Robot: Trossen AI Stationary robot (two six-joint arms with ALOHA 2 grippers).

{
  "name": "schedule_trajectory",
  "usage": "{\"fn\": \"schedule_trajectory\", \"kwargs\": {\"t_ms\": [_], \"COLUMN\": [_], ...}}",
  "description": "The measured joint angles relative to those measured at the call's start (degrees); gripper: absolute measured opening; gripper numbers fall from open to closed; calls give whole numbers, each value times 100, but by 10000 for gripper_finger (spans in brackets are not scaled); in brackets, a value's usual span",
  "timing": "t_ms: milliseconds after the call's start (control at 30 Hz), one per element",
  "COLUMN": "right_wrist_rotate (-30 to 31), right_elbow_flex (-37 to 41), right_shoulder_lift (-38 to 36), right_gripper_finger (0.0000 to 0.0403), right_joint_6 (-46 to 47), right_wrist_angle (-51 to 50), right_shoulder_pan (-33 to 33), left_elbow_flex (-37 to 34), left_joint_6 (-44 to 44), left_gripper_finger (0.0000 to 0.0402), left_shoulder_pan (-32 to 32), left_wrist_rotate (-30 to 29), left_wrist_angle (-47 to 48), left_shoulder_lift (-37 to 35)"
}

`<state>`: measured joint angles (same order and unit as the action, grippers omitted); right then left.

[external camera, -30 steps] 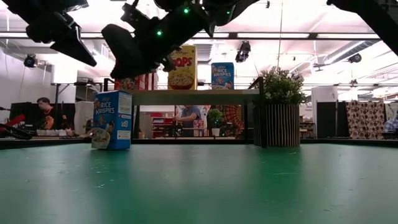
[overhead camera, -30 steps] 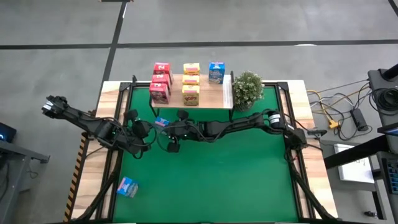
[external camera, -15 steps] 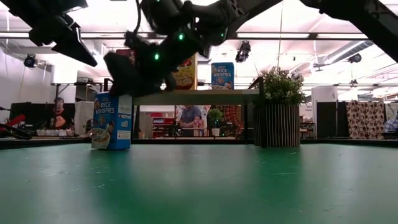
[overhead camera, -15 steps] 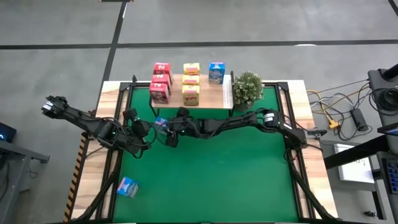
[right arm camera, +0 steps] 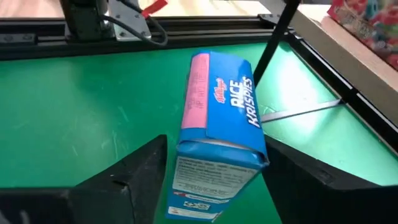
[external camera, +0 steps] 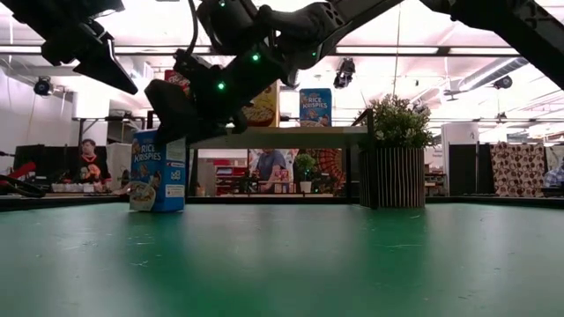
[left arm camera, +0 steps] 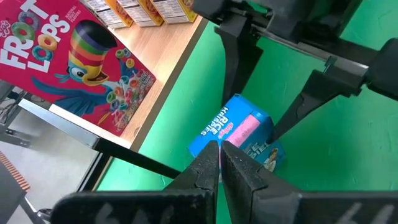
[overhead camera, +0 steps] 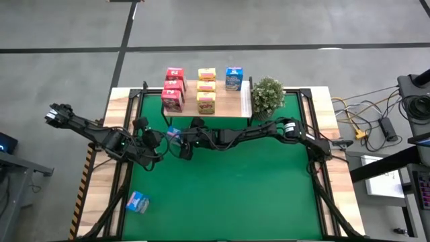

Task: Stack cereal on shelf
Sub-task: Put the top blue cereal box on the shelf aligned with the other blue cereal box

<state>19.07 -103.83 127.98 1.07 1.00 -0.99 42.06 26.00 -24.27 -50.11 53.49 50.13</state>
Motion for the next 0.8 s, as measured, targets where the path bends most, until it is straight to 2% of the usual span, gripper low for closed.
{"fn": "schedule_trajectory", "kwargs": {"t_ms": [300,633,700,800], "right_wrist_rotate": [-18,-323,-686,-1645], "right_elbow_flex": [0,0,0,0], "right_shoulder_lift": [-4,-95,-213,-464], "right_gripper_finger": [195,181,181,182], "right_joint_6": [135,200,192,98], "right_wrist_angle": [-27,-193,-562,-1325], "right_shoulder_pan": [-4,0,2,26], "left_elbow_flex": [2,0,0,0], "left_joint_6": [0,0,5,11], "left_gripper_finger": [0,0,0,0], "left_shoulder_pan": [0,0,0,0], "left_wrist_rotate": [-2,-4,-2,0], "left_wrist_angle": [-22,-37,-42,-48], "left_shoulder_lift": [2,2,2,2]}}
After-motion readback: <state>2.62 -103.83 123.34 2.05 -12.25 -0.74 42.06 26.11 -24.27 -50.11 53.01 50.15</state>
